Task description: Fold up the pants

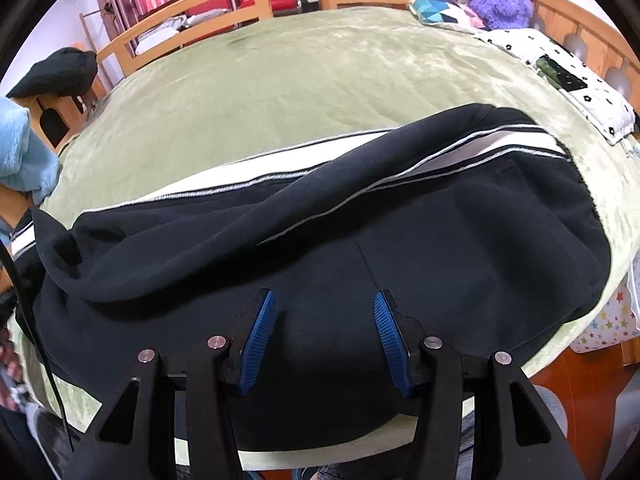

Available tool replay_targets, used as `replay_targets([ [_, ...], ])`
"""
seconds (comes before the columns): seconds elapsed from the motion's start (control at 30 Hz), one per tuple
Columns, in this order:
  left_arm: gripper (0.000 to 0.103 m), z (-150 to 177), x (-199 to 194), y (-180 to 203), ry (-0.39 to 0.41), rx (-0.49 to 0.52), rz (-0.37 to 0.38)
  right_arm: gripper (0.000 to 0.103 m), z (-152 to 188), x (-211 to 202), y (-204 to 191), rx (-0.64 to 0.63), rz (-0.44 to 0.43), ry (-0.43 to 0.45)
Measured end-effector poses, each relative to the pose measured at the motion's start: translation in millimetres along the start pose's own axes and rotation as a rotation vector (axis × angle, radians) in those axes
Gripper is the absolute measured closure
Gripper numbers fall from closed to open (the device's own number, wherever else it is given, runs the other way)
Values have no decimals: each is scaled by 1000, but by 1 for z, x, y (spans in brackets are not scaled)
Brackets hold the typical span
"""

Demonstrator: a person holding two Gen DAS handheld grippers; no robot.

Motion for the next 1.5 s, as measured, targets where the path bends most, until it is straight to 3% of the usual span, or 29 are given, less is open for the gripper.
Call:
replay_targets([
  [0.13,90,-26,-60,-22,62,-80,43,52,-3,-8,2,9,-24,19],
  [0.3,90,-32,-97,-26,50,-105,64,52,-5,-13,-4,-6,-56,37],
  [0.37,85,-32,-97,-20,32,-70,2,52,-4,-14,-6,-9,-71,37],
  [0.43,75,-35,-88,-20,7,-33,-134,52,-2,-15,-6,-18,-74,39],
  [0.47,69,-34,-86,-18,19,-2,-240,52,-1,-17,-6,-21,-77,43],
  [0.5,66,-33,-88,-14,45,24,-283,52,1,-18,-7,-23,-81,45],
  [0.53,57,-32,-89,-8,73,58,-291,52,3,-19,-6,-22,-83,45],
  [0.57,45,-30,-89,-2,80,71,-272,52,5,-20,-6,-21,-86,45],
  [0.6,43,-28,-87,2,78,72,-243,52,7,-21,-5,-20,-88,46],
  [0.73,43,-12,-71,8,59,48,-178,52,16,-20,-1,-11,-86,34],
  [0.83,43,16,-44,0,-15,-30,-59,52,22,-18,2,-3,-85,17],
  [0.9,44,34,-31,-2,-59,-58,-28,52,27,-16,3,4,-78,6],
  [1.07,44,77,-25,4,-129,-109,197,52,33,-15,-7,-24,-74,-22],
  [1.3,44,97,-2,-27,-131,-227,144,51,44,-4,-11,-78,-11,-67],
  [1.43,44,90,4,-53,-58,-352,197,49,53,-4,-8,-73,5,-69],
  [1.5,44,90,15,-59,-85,-396,217,48,56,-2,-7,-56,5,-79],
])
Point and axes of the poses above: each gripper's, at about its wrist camera, not at the fingertips, and x roughly the way its jaws point, y to its right, z to its underside, the point moved 5 cm from there along x, roughly the way its jaws point, and after that the axes turned 5 degrees about -y, right-handed, at the moved point
